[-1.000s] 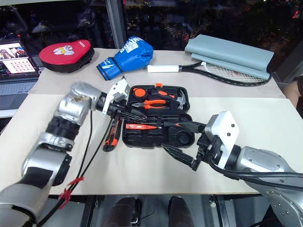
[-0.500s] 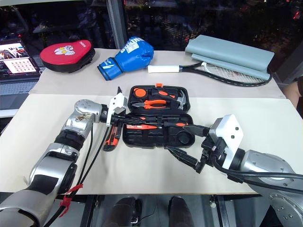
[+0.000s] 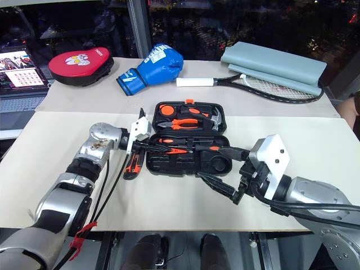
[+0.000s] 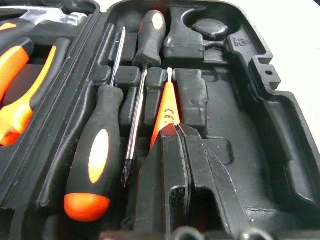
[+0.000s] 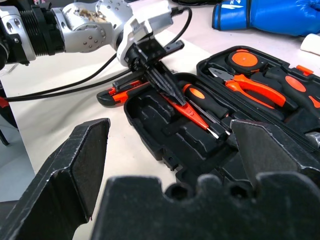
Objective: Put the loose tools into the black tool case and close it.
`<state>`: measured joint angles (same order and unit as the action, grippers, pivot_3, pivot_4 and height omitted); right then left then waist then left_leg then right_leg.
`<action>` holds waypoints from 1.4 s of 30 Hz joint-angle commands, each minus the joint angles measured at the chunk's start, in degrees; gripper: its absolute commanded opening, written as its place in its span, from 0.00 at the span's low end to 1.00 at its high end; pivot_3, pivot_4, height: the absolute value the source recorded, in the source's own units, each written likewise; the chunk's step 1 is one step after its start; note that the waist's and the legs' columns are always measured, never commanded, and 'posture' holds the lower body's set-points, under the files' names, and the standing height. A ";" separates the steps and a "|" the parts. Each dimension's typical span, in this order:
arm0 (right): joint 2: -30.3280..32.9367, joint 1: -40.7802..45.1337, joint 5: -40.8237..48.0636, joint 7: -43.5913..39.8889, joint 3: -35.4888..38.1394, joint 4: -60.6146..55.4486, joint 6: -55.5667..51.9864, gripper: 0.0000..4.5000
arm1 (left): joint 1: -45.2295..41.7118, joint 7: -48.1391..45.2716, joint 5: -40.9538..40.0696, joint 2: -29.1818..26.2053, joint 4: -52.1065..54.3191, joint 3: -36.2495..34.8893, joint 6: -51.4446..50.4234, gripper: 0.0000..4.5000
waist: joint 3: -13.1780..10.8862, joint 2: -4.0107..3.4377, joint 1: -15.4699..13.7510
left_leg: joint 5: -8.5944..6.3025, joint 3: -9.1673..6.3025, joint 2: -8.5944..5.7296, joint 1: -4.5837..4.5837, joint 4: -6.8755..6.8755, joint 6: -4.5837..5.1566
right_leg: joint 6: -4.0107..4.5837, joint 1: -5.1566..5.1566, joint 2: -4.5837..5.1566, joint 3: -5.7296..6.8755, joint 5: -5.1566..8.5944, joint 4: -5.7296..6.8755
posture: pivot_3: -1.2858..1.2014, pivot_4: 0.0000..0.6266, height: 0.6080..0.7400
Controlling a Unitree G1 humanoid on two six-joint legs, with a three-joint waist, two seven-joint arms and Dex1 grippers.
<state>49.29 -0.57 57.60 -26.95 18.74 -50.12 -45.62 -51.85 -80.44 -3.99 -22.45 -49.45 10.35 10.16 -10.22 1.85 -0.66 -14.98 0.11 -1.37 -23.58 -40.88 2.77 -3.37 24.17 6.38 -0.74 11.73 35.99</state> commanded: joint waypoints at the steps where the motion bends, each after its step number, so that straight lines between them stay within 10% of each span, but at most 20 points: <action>1: 0.63 0.97 0.88 0.21 1.05 -0.62 0.92 1.00 | -1.08 1.79 0.66 0.78 -2.41 -0.47 0.59 0.01 | 0.01 0.01 -0.04 | 0.00 0.00 0.00 0.08 0.00 0.00 | 0.00 -0.07 0.00 0.00 0.00 0.00 | 0.52 0.24 0.97; 17: 0.56 0.66 0.93 0.32 1.29 -0.59 0.87 1.00 | -3.54 -2.09 -3.77 0.93 -0.50 -3.30 -8.26 0.01 | 0.02 0.02 0.00 | 0.01 0.03 0.04 0.11 0.00 -0.02 | 0.05 -0.05 -0.05 -0.03 -0.07 0.01 | 0.52 0.24 0.97; 42: 0.22 1.91 2.18 1.38 1.16 -0.01 0.70 1.00 | -2.58 2.97 4.13 2.66 -8.62 0.28 5.19 0.01 | 0.02 0.02 -0.18 | 0.01 0.03 0.03 0.13 0.01 -0.02 | 0.03 -0.11 -0.02 -0.03 -0.08 -0.03 | 0.52 0.24 0.97</action>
<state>49.28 0.82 58.64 -25.90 18.73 -49.86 -45.62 -54.88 -77.46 -0.85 -20.56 -57.29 9.82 14.80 -10.20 1.87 -0.84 -14.97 0.15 -1.34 -23.45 -40.87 2.75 -3.34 24.06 6.36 -0.77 11.65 35.96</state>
